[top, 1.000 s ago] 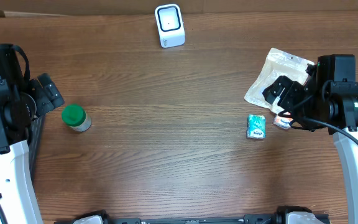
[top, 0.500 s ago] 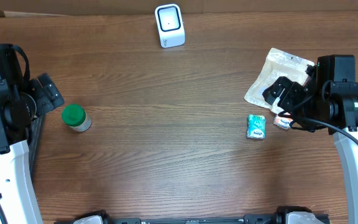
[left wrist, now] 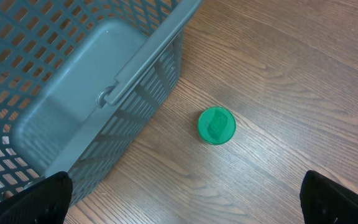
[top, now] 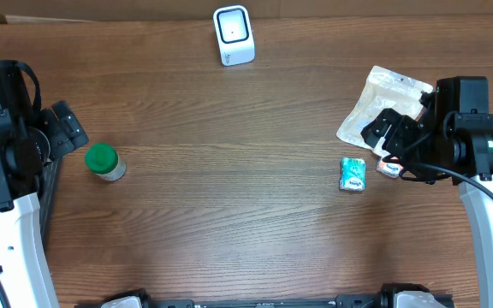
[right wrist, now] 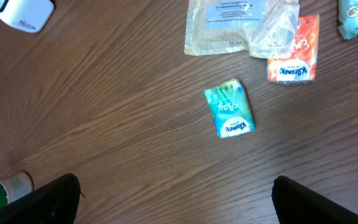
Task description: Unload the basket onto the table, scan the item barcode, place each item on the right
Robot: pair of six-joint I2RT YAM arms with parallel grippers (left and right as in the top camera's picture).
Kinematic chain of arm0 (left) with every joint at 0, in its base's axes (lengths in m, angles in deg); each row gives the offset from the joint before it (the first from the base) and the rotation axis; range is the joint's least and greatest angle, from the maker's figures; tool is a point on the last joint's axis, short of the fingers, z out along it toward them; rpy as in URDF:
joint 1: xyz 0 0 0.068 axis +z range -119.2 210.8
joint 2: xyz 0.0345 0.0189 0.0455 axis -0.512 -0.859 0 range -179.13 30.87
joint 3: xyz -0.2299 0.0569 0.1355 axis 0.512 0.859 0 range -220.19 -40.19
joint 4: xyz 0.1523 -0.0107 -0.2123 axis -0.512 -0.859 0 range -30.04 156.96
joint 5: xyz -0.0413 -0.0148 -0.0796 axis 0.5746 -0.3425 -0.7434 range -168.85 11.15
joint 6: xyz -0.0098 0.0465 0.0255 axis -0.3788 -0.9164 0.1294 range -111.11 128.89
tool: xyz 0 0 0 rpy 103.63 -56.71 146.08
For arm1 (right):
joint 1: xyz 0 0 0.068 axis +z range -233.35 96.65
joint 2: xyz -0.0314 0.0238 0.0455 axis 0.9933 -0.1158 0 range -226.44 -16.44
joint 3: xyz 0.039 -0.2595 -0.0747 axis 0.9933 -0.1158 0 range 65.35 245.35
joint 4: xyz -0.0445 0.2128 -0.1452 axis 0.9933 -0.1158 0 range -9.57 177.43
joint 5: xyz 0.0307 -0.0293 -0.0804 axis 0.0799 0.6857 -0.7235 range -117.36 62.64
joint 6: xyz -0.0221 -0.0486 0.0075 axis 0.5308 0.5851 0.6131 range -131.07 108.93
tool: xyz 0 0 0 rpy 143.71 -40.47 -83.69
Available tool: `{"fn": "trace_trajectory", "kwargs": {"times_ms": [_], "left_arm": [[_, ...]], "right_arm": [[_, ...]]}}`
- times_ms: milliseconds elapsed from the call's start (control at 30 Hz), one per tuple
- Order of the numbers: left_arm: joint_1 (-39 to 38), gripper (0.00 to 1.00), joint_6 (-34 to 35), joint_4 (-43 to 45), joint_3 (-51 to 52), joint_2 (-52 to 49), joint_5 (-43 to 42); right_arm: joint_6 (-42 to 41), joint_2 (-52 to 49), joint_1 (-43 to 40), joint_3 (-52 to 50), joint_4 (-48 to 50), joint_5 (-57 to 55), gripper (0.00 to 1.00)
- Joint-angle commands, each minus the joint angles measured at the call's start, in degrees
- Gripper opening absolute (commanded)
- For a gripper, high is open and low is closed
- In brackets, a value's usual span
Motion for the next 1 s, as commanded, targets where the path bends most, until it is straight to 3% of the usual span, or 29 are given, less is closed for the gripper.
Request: {"fn": "trace_trajectory", "kwargs": {"times_ms": [0, 267, 367, 467, 533, 667, 700, 833, 967], "left_arm": [[0.3, 0.99, 1.0, -0.1, -0.4, 0.5, 0.4], [0.3, 1.00, 2.7, 1.4, -0.4, 0.5, -0.6], [0.3, 1.00, 8.1, 3.7, -0.4, 0.5, -10.4], [0.3, 0.98, 7.9, 4.3, -0.4, 0.3, -17.4], [-0.5, 0.87, 3.3, 5.7, -0.4, -0.2, -21.2], [-4.3, 0.43, -1.8, 4.5, -0.4, -3.0, -19.0], [-5.4, 0.37, -1.4, 3.2, -0.4, -4.1, -16.2], [-7.9, 0.24, 6.0, -1.7, 1.3, -7.6, -5.6], [-8.0, 0.09, 12.2, -0.9, 8.6, -8.0, -0.3]], "right_arm": [[0.5, -0.3, 0.0, 0.6, -0.2, -0.4, 1.00], [0.5, -0.3, 0.0, 0.6, -0.4, -0.6, 1.00], [0.7, -0.3, 0.0, 0.6, -0.5, -1.5, 1.00], [1.0, -0.3, 0.0, 0.6, -1.3, -3.3, 1.00], [3.2, -0.3, 0.0, 0.6, -1.9, -3.6, 1.00], [3.5, -0.3, 0.0, 0.6, -1.9, -3.9, 1.00], [3.5, -0.3, 0.0, 0.6, -1.9, -4.0, 1.00], [3.5, -0.3, 0.0, 0.6, -1.9, -4.0, 1.00], [3.5, -0.3, 0.0, 0.6, -1.9, -4.0, 1.00]]}}
